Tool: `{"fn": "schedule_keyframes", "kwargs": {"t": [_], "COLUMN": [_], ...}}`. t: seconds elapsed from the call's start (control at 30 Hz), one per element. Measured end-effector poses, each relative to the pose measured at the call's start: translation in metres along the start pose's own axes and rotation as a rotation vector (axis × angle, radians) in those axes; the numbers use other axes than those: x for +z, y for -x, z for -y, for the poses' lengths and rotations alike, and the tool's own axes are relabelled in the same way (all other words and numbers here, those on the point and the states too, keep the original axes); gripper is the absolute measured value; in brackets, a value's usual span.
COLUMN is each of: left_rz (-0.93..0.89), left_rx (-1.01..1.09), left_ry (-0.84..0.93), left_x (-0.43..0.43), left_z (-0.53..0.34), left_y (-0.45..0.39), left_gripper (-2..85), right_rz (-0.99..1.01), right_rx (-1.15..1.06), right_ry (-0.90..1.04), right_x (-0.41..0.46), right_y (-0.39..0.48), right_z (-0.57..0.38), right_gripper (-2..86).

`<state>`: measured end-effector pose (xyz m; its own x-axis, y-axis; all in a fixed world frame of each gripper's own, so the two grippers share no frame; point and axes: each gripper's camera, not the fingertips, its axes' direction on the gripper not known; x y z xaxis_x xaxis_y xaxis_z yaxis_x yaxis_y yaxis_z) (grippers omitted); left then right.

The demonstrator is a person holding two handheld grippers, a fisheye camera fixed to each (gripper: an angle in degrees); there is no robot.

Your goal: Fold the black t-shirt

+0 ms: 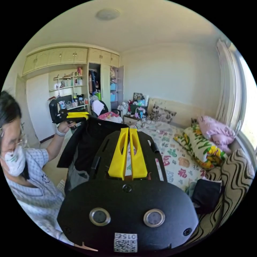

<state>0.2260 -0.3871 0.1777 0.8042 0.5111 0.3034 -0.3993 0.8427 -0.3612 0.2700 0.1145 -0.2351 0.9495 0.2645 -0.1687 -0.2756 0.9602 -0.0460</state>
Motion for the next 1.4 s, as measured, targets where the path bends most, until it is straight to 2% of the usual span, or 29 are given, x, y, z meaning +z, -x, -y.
{"fn": "schedule_keyframes", "kwargs": {"t": [0.07, 0.17, 0.23, 0.4, 0.47, 0.57, 0.8, 0.87, 0.9, 1.0, 1.07, 1.13, 1.3, 1.4], "left_rz": [-0.011, -0.016, -0.04, -0.216, -0.347, -0.543, -0.787, -0.756, -0.762, -0.813, -0.823, -0.788, -0.733, -0.713], "left_rx": [-0.094, -0.211, -0.275, -0.364, -0.519, -0.753, -0.882, -0.852, -0.855, -0.902, -0.906, -0.9, -0.902, -0.854], "left_ry": [0.185, 0.433, 0.483, 0.666, 0.822, 0.913, 1.064, 1.094, 1.094, 1.023, 0.905, 0.874, 0.953, 1.025], "left_x": [0.136, 0.261, 0.29, 0.298, 0.296, 0.292, 0.36, 0.381, 0.385, 0.391, 0.381, 0.376, 0.389, 0.41], "left_z": [-0.011, -0.064, -0.107, -0.264, -0.352, -0.433, -0.491, -0.491, -0.491, -0.486, -0.47, -0.462, -0.465, -0.46], "left_y": [0.013, 0.01, 0.002, -0.036, -0.049, -0.064, -0.114, -0.125, -0.125, -0.124, -0.121, -0.119, -0.131, -0.158], "left_gripper": [2.6, 5.4, 6.0, 6.2, 6.5, 7.4, 8.5, 7.7, 7.2, 2.1, 1.3, 1.5, 4.0, 4.4], "right_rz": [0.001, 0.06, 0.045, 0.194, 0.239, 0.366, 0.535, 0.421, 0.386, 0.479, 0.424, 0.368, 0.279, 0.182], "right_rx": [0.085, 0.249, 0.32, 0.336, 0.429, 0.645, 0.71, 0.68, 0.67, 0.744, 0.746, 0.756, 0.832, 0.782], "right_ry": [0.092, 0.26, 0.393, 0.54, 0.667, 0.793, 1.11, 1.17, 1.193, 1.151, 1.138, 1.079, 0.944, 0.969], "right_x": [0.063, 0.171, 0.222, 0.234, 0.235, 0.232, 0.294, 0.304, 0.308, 0.306, 0.297, 0.277, 0.246, 0.244], "right_y": [-0.043, -0.108, -0.135, -0.153, -0.161, -0.162, -0.132, -0.136, -0.14, -0.152, -0.159, -0.171, -0.195, -0.198], "right_z": [0.0, -0.022, -0.062, -0.194, -0.258, -0.349, -0.42, -0.421, -0.422, -0.429, -0.43, -0.427, -0.421, -0.416], "right_gripper": [0.3, 1.7, 4.2, 6.6, 7.6, 8.8, 11.5, 6.4, 3.0, -0.2, -0.7, -0.9, -1.0, -1.0]}}
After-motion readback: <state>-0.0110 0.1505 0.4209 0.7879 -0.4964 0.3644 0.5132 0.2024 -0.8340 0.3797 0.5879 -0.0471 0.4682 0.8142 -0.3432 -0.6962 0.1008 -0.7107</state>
